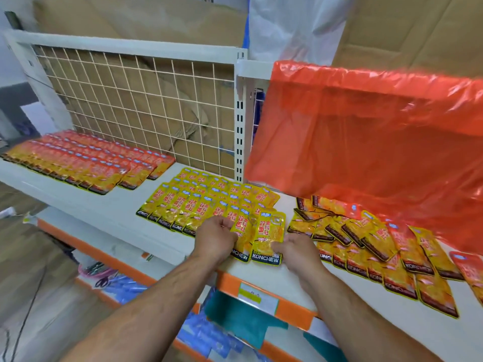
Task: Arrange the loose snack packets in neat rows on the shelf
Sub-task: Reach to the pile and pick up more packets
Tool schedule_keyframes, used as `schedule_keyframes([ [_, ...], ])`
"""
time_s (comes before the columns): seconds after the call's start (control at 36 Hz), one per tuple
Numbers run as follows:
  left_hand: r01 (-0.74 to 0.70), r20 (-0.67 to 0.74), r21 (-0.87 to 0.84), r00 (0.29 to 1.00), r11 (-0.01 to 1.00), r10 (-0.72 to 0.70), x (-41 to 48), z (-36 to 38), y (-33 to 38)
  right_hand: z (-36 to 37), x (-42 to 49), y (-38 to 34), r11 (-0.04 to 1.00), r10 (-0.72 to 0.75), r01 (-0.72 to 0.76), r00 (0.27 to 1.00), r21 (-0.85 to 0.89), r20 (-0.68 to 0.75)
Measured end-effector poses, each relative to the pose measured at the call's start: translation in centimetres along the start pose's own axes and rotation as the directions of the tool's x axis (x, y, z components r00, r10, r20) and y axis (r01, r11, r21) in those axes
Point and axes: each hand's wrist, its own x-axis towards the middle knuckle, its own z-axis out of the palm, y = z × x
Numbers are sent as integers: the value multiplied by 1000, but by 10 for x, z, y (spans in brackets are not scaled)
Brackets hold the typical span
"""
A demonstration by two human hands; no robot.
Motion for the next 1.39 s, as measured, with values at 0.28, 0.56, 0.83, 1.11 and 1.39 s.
schedule_keyframes([
  [0.28, -194, -23, 276, 978, 941, 209, 21, -2, -4, 5, 17, -3, 999, 28, -29, 999, -28, -27],
  [0.56, -321, 74, 414, 945, 852, 320, 25, -2, -10, 1, 8, 2, 997, 50, -53, 997, -56, -54],
  [0.83, -394, 108, 426, 916, 814, 387, 26, -10, -11, 12, 2, -5, 994, 107, -108, 994, -28, -26],
  [1.11, -449, 143, 478, 888, 755, 437, 24, -24, -12, 27, 10, -24, 954, 157, -174, 984, -244, -88],
  [1.39, -495, 172, 483, 863, 723, 476, 27, -30, -18, 43, 0, -34, 847, 129, -251, 952, -468, -277],
])
